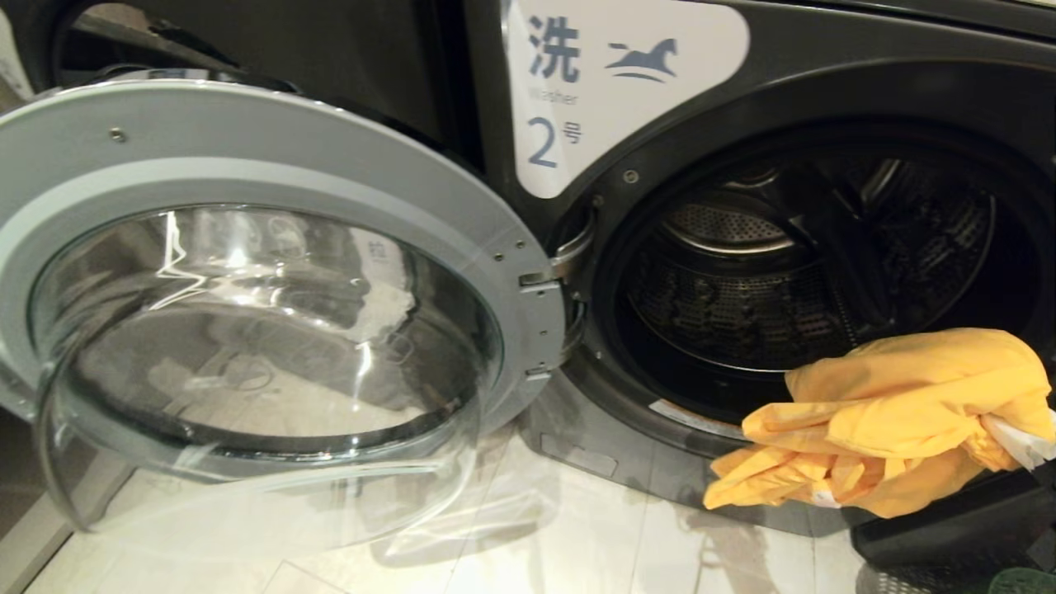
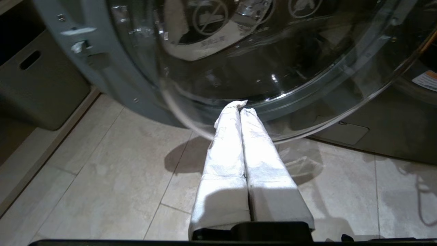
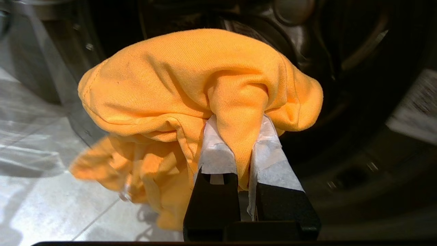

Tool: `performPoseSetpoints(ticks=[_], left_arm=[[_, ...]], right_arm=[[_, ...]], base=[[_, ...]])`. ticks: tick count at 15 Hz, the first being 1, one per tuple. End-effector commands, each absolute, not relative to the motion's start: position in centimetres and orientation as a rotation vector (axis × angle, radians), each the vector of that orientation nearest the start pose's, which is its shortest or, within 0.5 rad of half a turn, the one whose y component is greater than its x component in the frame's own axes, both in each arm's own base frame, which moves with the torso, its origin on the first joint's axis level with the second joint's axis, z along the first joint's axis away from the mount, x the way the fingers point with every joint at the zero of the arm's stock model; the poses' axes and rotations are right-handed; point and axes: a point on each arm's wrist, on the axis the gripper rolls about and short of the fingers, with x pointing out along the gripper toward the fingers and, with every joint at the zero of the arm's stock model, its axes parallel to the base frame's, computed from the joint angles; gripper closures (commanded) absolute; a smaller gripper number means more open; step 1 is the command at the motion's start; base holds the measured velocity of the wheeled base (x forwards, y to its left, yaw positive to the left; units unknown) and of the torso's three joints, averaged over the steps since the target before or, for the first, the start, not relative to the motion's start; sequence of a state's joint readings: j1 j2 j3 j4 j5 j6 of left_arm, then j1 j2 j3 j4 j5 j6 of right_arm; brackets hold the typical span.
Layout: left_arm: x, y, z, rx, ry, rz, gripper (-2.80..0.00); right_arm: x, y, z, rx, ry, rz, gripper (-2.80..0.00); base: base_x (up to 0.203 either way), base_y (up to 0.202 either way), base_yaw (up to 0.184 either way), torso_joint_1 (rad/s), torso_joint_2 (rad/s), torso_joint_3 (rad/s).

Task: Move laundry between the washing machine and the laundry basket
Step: Pick a cloth and place it into the basket

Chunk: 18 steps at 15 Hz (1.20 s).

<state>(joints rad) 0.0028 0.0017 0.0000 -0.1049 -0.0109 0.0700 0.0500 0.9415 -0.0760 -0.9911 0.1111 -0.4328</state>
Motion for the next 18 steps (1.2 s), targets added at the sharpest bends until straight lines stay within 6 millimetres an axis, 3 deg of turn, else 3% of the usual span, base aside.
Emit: performPoseSetpoints(ticks=[1,18], left_arm=[[-1.99,-0.03,7.52,0.071,-0.063,-0.005,0.00],[-1.99,-0.03,7.52,0.069,-0.063,-0.005,0.00]], right_arm=[[9.59,0.74,17.10,-0.438,-0.158,0.133,0.00],[10.29,0.76,17.20,-0.423,-0.118,0.136,0.00]], base=[[0.001,0.011,-0.175,0.002,0.00,0.003],[-0.001,0.010,-0.172,0.003,0.00,0.004]])
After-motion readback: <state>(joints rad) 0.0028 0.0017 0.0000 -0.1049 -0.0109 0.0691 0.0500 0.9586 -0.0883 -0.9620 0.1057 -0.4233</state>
